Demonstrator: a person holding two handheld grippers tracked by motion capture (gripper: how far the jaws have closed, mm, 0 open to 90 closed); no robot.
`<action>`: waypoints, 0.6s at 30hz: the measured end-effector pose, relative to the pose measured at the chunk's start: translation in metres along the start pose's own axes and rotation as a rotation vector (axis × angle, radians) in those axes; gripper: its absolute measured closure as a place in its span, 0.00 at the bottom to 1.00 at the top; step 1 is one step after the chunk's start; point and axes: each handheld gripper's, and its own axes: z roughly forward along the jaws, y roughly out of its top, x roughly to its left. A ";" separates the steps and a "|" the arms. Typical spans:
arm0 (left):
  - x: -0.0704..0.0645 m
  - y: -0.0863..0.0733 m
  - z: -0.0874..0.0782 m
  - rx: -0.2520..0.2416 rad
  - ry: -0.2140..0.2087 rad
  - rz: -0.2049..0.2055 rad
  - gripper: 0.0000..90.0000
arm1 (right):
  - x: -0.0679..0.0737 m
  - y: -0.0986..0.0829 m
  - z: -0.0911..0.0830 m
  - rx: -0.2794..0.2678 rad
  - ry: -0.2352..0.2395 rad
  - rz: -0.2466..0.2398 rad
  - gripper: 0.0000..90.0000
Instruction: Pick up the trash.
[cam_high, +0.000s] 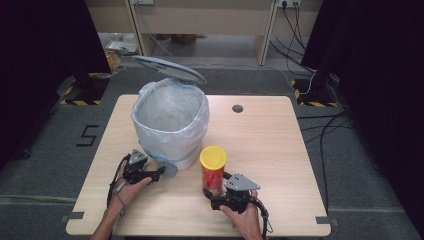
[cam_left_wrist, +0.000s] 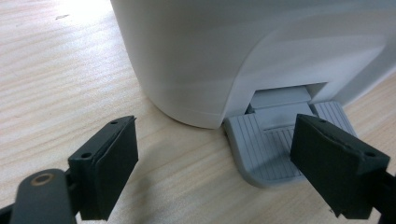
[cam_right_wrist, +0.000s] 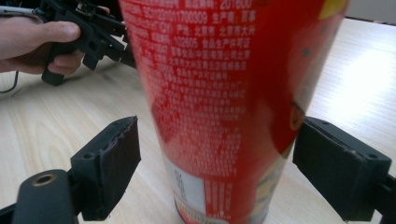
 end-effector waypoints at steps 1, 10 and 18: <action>0.000 0.000 0.000 -0.001 0.001 0.001 0.16 | 0.000 0.000 0.001 -0.002 -0.003 0.002 0.17; 0.000 0.000 0.000 -0.001 0.001 0.001 0.16 | -0.001 -0.002 0.009 -0.027 -0.017 0.013 0.19; 0.000 0.000 0.000 0.001 -0.004 -0.003 0.16 | -0.002 -0.006 0.012 -0.050 -0.020 0.002 0.26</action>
